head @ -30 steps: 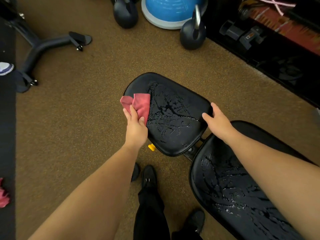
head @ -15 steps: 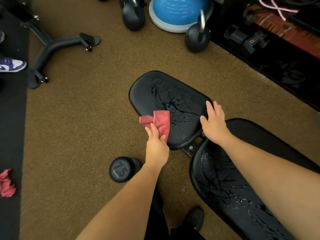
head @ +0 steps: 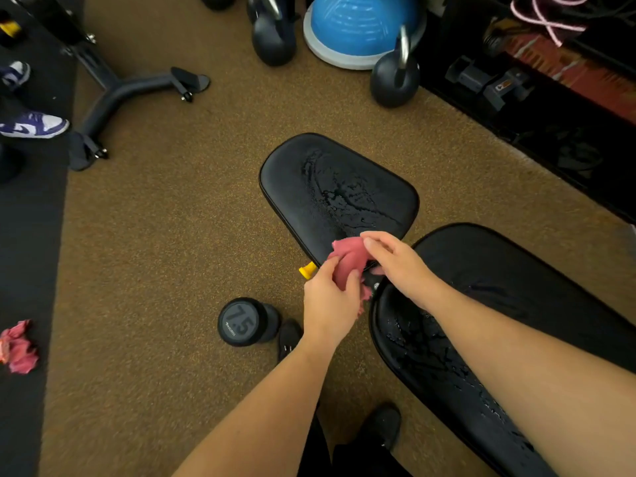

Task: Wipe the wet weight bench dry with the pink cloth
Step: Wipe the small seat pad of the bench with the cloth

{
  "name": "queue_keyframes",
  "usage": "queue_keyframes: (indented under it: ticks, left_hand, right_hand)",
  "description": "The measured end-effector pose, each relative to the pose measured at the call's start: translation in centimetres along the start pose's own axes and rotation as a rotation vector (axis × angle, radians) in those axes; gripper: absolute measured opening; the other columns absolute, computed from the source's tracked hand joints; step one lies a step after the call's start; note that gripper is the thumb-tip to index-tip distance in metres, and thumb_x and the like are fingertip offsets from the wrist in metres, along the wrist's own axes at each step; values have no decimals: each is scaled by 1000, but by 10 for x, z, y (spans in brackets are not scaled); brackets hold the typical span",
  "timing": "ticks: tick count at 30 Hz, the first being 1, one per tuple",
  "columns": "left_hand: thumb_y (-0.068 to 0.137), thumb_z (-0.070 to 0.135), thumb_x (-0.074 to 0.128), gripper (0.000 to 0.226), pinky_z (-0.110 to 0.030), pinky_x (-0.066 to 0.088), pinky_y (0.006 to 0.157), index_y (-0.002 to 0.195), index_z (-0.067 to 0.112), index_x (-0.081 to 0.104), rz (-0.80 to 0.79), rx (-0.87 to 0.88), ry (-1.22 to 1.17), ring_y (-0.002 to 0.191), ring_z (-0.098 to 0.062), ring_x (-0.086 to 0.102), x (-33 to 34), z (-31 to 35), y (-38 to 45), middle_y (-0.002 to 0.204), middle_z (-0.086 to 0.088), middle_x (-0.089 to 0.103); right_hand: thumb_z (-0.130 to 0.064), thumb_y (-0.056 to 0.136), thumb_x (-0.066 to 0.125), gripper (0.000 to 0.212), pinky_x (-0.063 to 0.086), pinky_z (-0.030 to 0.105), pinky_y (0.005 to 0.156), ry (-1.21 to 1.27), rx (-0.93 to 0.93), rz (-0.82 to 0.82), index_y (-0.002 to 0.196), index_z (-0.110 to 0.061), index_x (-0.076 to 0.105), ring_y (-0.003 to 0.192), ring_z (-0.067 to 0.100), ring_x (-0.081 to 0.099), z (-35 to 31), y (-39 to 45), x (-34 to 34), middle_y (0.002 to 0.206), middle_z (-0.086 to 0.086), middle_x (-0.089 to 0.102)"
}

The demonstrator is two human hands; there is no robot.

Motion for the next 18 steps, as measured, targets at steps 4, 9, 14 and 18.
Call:
queue_keyframes:
  ticks: [4, 9, 14, 18]
  left_hand:
    - [103, 30, 47, 38, -26, 58, 81, 140, 32, 56, -324, 11, -185, 92, -5, 70, 12, 19, 9, 107, 12, 71]
    - [97, 13, 51, 39, -28, 54, 91, 134, 25, 60, -198, 145, 262, 104, -13, 66, -34, 6, 57, 127, 2, 65]
    - [99, 23, 58, 67, -39, 31, 117, 157, 19, 25, -240, 187, 745, 148, -30, 28, -60, -22, 109, 165, -8, 14]
    - [101, 29, 57, 76, -45, 27, 120, 161, 21, 11, -328, 201, 877, 155, -25, 4, -53, -23, 130, 168, -2, -3]
  right_hand:
    - [-34, 103, 56, 35, 55, 37, 94, 365, 51, -63, 138, -33, 52, 114, 15, 66, -2, -11, 3, 129, -3, 66]
    - [-28, 98, 64, 63, 46, 30, 92, -173, -54, 332, 152, -34, 31, 112, 16, 54, -5, -9, -40, 131, -6, 46]
    - [-17, 96, 61, 73, 41, 33, 102, -575, -226, 189, 156, -28, 22, 127, 30, 51, 2, 9, -42, 144, 12, 48]
    - [3, 93, 57, 70, 33, 39, 117, -794, -492, 89, 156, -21, 37, 142, 33, 39, 22, 19, -12, 158, 13, 37]
Point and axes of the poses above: each hand's wrist, its own y-axis towards the middle knuckle, its own x-axis out of the palm, z = x × y, the point moved 4 cm from there along y, towards the middle knuckle
